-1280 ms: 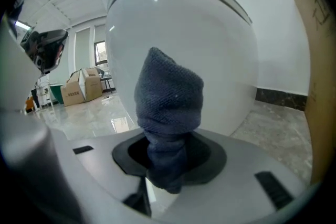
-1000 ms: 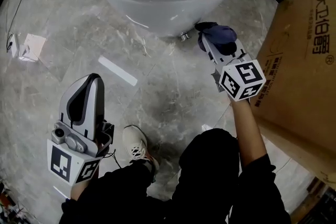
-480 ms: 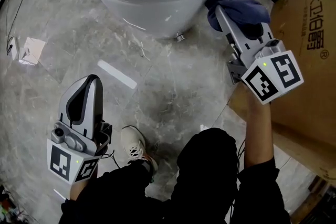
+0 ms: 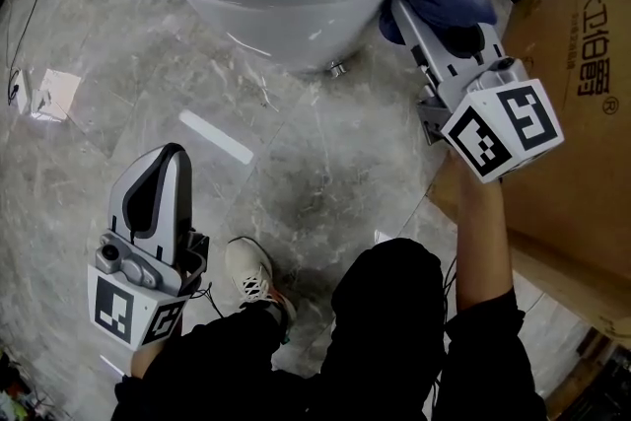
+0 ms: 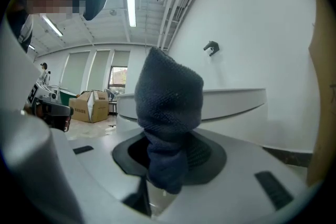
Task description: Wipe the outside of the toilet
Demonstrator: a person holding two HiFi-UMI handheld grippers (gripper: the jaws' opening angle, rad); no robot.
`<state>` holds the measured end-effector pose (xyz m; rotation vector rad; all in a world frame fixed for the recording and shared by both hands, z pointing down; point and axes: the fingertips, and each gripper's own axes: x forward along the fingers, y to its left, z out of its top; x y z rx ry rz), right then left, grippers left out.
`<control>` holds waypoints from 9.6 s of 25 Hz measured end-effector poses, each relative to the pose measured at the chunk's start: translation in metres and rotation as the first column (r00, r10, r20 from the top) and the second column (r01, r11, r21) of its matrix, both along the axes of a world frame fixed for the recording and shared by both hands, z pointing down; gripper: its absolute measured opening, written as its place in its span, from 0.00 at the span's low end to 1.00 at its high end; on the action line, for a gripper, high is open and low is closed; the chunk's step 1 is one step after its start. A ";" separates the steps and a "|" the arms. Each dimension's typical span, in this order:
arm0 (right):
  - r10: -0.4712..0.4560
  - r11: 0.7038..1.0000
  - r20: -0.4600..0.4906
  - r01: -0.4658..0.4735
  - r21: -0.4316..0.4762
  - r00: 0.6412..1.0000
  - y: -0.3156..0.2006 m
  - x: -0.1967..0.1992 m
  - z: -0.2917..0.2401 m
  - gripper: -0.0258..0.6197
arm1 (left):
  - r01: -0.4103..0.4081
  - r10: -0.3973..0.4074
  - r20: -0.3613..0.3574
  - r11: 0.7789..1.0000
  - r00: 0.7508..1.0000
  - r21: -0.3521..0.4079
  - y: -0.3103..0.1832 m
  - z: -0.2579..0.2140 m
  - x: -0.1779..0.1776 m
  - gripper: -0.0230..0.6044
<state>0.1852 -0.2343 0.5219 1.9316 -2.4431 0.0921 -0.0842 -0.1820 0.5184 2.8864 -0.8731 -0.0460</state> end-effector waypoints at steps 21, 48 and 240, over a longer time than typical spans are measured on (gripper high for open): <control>0.016 0.997 0.011 -0.015 -0.072 1.000 -0.001 0.001 0.076 0.23 | -0.093 0.093 0.022 0.996 0.995 0.007 0.003 0.011 0.034 0.05; 0.038 0.973 -0.014 -0.040 -0.226 0.999 -0.012 0.003 0.196 0.23 | -0.071 0.073 0.021 0.994 0.997 -0.079 -0.016 0.033 0.026 0.05; 0.430 0.898 -0.038 -0.424 0.116 0.902 0.156 -0.048 -0.731 0.23 | 0.367 -0.365 0.066 0.930 0.929 -0.020 -0.060 -0.686 -0.212 0.05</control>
